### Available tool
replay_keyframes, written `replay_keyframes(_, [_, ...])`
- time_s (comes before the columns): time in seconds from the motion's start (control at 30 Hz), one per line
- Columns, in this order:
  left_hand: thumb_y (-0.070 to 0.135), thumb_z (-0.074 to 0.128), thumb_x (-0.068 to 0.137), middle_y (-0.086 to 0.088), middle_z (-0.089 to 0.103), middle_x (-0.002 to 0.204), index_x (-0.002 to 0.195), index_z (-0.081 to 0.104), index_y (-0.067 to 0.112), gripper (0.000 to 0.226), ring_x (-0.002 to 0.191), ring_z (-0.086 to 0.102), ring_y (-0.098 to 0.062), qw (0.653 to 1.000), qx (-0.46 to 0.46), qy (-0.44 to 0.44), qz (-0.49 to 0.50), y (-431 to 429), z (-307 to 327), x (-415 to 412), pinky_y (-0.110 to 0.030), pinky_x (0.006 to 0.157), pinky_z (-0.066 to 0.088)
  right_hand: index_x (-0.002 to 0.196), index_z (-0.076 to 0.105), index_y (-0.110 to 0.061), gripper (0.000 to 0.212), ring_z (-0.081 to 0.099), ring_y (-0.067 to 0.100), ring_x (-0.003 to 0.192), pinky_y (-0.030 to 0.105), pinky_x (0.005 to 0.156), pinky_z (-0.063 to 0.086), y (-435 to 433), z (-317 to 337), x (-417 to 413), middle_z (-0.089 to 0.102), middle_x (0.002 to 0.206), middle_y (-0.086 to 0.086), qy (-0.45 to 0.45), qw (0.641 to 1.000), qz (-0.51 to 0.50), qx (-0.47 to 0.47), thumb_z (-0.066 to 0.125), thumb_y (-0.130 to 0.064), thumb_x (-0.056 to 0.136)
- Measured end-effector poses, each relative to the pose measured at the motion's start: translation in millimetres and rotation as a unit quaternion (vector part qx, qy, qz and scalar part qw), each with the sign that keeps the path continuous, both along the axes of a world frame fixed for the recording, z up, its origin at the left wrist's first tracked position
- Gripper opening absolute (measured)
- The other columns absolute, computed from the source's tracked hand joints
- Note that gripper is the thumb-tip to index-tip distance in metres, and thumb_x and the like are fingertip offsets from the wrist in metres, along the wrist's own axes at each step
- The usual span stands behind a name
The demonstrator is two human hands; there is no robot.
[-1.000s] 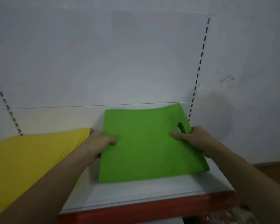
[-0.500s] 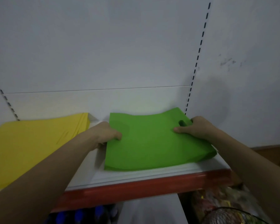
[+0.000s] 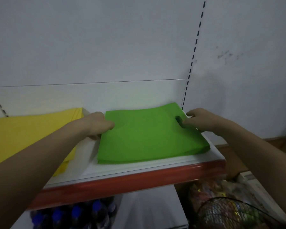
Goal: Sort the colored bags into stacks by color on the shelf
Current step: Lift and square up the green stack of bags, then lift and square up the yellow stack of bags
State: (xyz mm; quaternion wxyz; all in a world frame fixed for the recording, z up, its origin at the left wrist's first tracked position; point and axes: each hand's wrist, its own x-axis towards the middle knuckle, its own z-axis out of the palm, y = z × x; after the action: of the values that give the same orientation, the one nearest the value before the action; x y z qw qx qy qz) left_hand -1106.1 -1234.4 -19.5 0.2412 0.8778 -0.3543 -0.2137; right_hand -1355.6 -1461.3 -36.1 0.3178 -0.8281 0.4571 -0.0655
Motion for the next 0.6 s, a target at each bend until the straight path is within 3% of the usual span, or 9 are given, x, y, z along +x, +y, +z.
replay_keyframes(0.1, [0.026,0.054,0.095,-0.012,0.064,0.103,0.101,0.055,0.006,0.021,0.098,0.067,-0.03,1.0,0.011,-0.017,-0.01,2.6,-1.9,8.7,-0.042,0.083,0.056,0.137,0.049,0.001,0.058,0.063,0.03,0.106,0.041,0.082,0.057,5.5,6.9,6.8,0.058,0.126,0.016,0.05,0.998,0.013,-0.039,0.063,-0.035,0.094])
replay_keyframes(0.2, [0.035,0.048,0.098,-0.014,0.059,0.128,0.131,0.051,0.004,0.045,0.116,0.056,-0.031,0.984,0.061,-0.157,-0.057,15.3,2.3,22.3,-0.038,0.095,0.048,0.132,0.056,-0.002,0.056,0.058,0.034,0.119,0.037,0.097,0.047,19.3,16.2,23.1,0.059,0.133,0.019,0.13,0.977,0.048,-0.16,0.052,-0.047,0.098])
replay_keyframes(0.3, [0.038,0.042,0.1,-0.014,0.056,0.133,0.131,0.053,0.006,0.046,0.123,0.05,-0.03,0.955,0.088,-0.267,-0.096,36.5,6.9,39.1,-0.035,0.098,0.042,0.141,0.047,-0.004,0.065,0.048,0.034,0.132,0.036,0.106,0.04,38.1,20.1,54.1,0.049,0.146,0.018,0.158,0.959,0.1,-0.213,0.047,-0.052,0.099])
replay_keyframes(0.37, [0.038,0.038,0.102,-0.017,0.055,0.134,0.132,0.052,0.005,0.047,0.124,0.05,-0.031,0.946,0.121,-0.286,-0.093,55.2,8.4,53.2,-0.036,0.1,0.041,0.136,0.05,-0.008,0.063,0.047,0.035,0.131,0.043,0.11,0.038,52.2,20.3,79.3,0.051,0.143,0.015,0.181,0.942,0.121,-0.255,0.044,-0.058,0.098])
replay_keyframes(0.47, [0.039,0.035,0.104,-0.016,0.049,0.143,0.14,0.045,0.006,0.05,0.131,0.046,-0.03,0.949,0.141,-0.269,-0.088,90.1,6.9,77.3,-0.036,0.106,0.038,0.108,0.051,-0.016,0.046,0.042,0.036,0.131,0.056,0.112,0.028,80.2,24.9,114.3,0.056,0.134,0.012,0.215,0.92,0.119,-0.304,0.041,-0.059,0.097])
replay_keyframes(0.6, [0.039,0.034,0.106,-0.011,0.037,0.155,0.152,0.032,0.01,0.055,0.141,0.037,-0.026,0.955,0.114,-0.264,-0.077,133.7,5.0,111.8,-0.033,0.111,0.032,0.11,0.054,-0.013,0.046,0.049,0.036,0.123,0.049,0.105,0.039,118.5,26.8,158.1,0.058,0.129,0.013,0.177,0.927,0.164,-0.286,0.045,-0.055,0.096])
